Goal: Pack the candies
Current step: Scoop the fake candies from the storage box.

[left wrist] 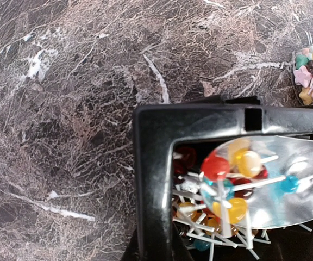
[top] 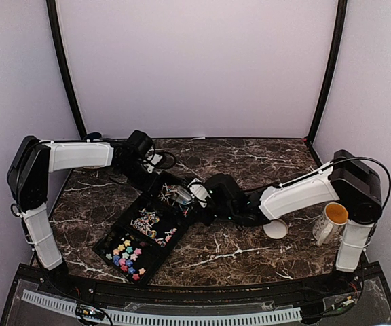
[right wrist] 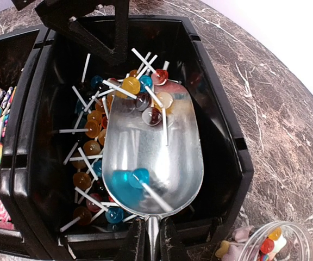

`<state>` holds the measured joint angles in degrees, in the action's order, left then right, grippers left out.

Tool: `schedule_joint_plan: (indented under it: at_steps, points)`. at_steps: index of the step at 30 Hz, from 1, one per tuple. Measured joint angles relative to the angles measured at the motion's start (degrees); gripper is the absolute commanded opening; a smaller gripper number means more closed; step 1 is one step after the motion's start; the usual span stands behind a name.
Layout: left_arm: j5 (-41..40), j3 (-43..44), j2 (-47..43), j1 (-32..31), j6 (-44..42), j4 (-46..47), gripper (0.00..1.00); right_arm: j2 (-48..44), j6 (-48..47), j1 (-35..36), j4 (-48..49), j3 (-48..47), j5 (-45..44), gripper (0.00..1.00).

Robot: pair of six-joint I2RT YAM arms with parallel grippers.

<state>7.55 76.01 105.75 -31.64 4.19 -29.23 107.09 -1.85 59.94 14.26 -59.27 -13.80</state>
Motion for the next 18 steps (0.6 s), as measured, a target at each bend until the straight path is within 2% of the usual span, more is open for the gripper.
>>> schedule_joint_plan:
  at_steps: [9,18]
  points:
    - [0.1,0.0,0.0,0.3,0.1,0.0,0.00,-2.3,-0.6,0.0,-0.5,1.3,-0.1,0.00]
    - [0.1,0.0,0.0,0.3,0.1,0.0,0.00,-2.3,-5.2,0.0,-10.9,-4.7,-1.6,0.00]
